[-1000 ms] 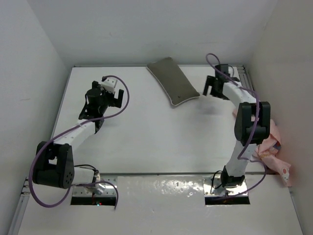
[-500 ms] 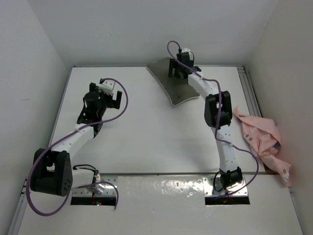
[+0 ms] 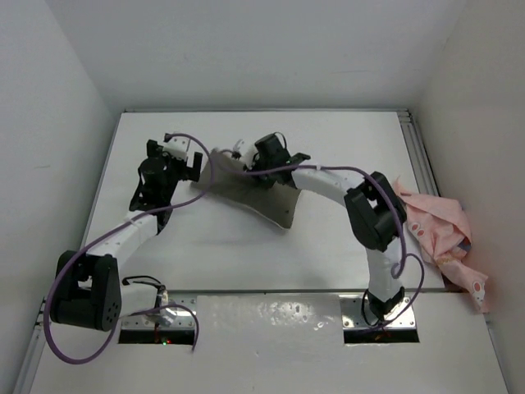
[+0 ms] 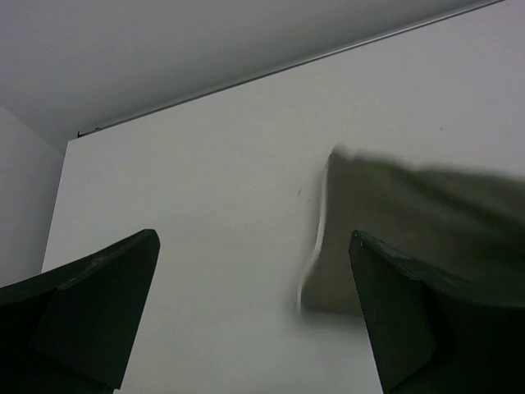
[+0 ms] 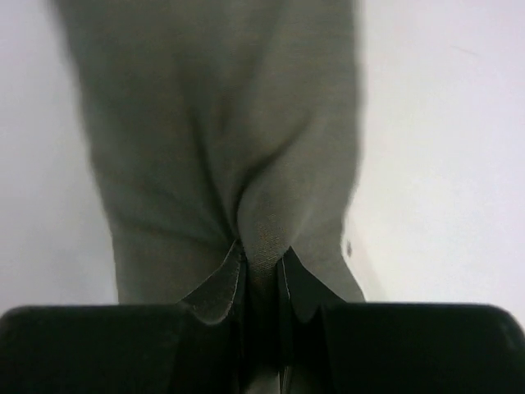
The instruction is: Put the pillow into the pillowcase
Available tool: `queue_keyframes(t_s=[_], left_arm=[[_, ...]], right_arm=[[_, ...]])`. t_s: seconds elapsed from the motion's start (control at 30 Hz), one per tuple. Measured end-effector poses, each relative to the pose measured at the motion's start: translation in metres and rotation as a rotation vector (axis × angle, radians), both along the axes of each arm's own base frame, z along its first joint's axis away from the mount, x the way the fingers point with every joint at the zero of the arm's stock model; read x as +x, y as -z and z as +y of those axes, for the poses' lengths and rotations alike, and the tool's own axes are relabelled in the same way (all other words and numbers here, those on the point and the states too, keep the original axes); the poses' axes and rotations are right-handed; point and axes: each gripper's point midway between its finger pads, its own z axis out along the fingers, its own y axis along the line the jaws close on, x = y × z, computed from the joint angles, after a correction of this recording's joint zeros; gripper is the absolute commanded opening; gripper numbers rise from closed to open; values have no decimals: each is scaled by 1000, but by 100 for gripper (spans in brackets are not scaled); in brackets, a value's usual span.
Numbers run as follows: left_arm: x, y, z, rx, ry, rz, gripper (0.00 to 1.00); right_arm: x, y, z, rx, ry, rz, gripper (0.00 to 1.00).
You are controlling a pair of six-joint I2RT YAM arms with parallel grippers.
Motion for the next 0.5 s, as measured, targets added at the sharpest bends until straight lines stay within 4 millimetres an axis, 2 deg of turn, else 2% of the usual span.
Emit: queue_keyframes(t_s=[0.03,0.1,0.17,0.23,0.43,0.5], left_arm=[[-1,1,0,1,-1,0,100],[-5,4,1,2,-1,-3,100],[-7,6,1,5,0,-6,100],[-9,7,1,14,5,-7,100],[-15,10,-4,36,50,-7,100],[-16,9,-4,40,53,-11,100]], right_arm=[[-27,-2,14,12,-96,19,0],[-66,-6,35,44,-229,51,0],[-77,-8,43,73,-266,73,0],[-72,-7,42,87,-236,95,0],[-13,-20,43,161,17,57,0],[-2,-25,41,195,114,51,0]])
